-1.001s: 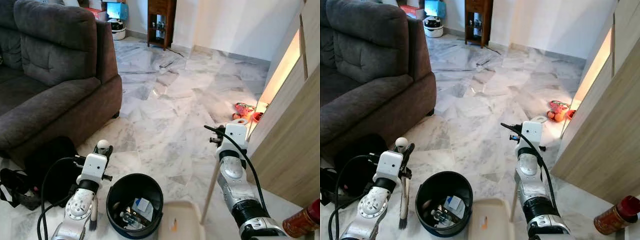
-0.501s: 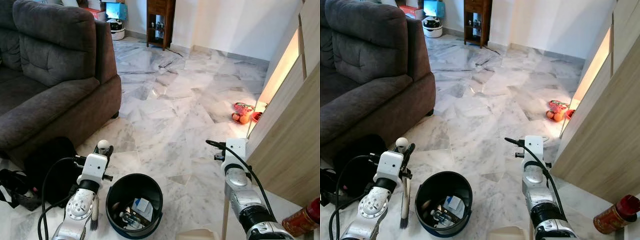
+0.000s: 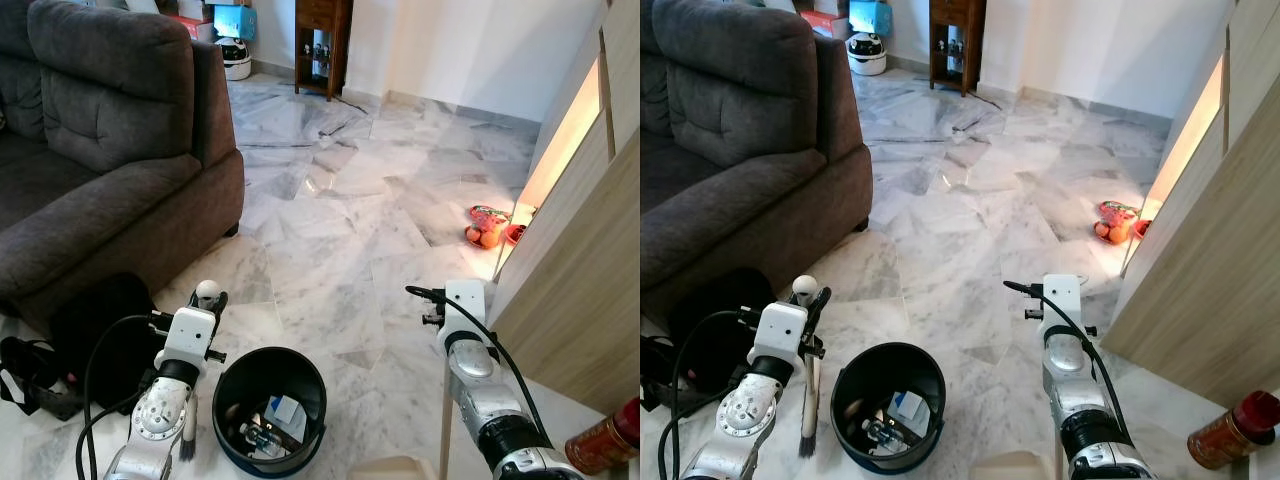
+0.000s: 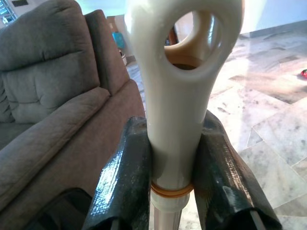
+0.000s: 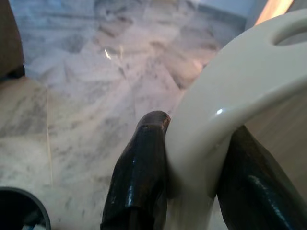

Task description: Sweep floor

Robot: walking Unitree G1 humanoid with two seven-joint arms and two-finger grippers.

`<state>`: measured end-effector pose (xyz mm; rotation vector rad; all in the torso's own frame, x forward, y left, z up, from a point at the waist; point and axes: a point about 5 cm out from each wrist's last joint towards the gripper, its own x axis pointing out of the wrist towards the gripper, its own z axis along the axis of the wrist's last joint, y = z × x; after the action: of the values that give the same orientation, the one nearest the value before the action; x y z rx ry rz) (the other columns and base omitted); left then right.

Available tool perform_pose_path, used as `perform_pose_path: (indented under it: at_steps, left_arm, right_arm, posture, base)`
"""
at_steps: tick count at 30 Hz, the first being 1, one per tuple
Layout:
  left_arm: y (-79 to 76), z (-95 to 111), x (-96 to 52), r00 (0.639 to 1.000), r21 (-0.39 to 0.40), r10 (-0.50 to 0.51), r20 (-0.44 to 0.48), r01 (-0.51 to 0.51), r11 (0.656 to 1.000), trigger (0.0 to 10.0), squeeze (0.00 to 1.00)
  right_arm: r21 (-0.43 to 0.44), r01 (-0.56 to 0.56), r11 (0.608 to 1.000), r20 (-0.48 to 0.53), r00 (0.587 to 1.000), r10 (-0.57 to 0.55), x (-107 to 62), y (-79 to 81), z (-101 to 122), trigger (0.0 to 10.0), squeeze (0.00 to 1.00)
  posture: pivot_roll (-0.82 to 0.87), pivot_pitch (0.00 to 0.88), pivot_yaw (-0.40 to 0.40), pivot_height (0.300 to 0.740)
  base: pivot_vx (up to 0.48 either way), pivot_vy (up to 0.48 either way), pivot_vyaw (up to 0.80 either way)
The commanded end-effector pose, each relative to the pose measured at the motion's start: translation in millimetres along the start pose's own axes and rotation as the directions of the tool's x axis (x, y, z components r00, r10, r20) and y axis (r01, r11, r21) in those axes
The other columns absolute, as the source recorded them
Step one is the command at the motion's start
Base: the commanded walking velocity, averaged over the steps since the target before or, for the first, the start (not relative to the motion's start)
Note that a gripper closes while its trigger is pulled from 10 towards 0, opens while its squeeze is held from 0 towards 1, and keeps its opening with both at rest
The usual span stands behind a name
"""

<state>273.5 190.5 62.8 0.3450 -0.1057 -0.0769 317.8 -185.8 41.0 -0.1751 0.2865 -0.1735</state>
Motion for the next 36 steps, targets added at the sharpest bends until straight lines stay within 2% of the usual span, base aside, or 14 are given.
perform_pose_path:
  at_steps: [1,4,8,36]
  left_arm:
    - [4.4,6.3,1.0,0.999,0.028,0.023,0.035,-0.024,0.999,10.0,0.0]
    - [9.9,3.2,-1.6,0.998,0.032,0.052,0.022,-0.052,0.998,10.0,0.0]
    - [11.5,1.8,-2.8,0.998,0.028,0.06,0.015,-0.061,0.998,10.0,0.0]
    - [8.5,1.6,-3.8,0.998,0.015,0.062,0.016,-0.062,0.998,10.0,0.0]
  right_arm:
    - [0.006,-0.002,1.0,0.093,0.996,0.001,1.2,0.2,14.5,10.0,0.0]
    - [0.038,0.019,0.999,0.122,0.992,-0.024,0.2,-2.2,16.2,10.0,0.0]
    - [0.04,0.023,0.999,0.124,0.992,-0.028,0.4,-4.1,15.6,10.0,0.0]
    - [0.037,0.026,0.999,0.146,0.989,-0.031,0.9,-7.8,13.8,10.0,0.0]
  posture:
    - [0.19,0.0,-0.028,0.74]
    - [0.2,0.0,-0.029,0.74]
    - [0.2,0.0,-0.027,0.74]
    - [0.19,0.0,-0.03,0.74]
  base:
    - [0.0,0.0,0.0]
    - [0.0,0.0,0.0]
    - [0.0,0.0,0.0]
    - [0.0,0.0,0.0]
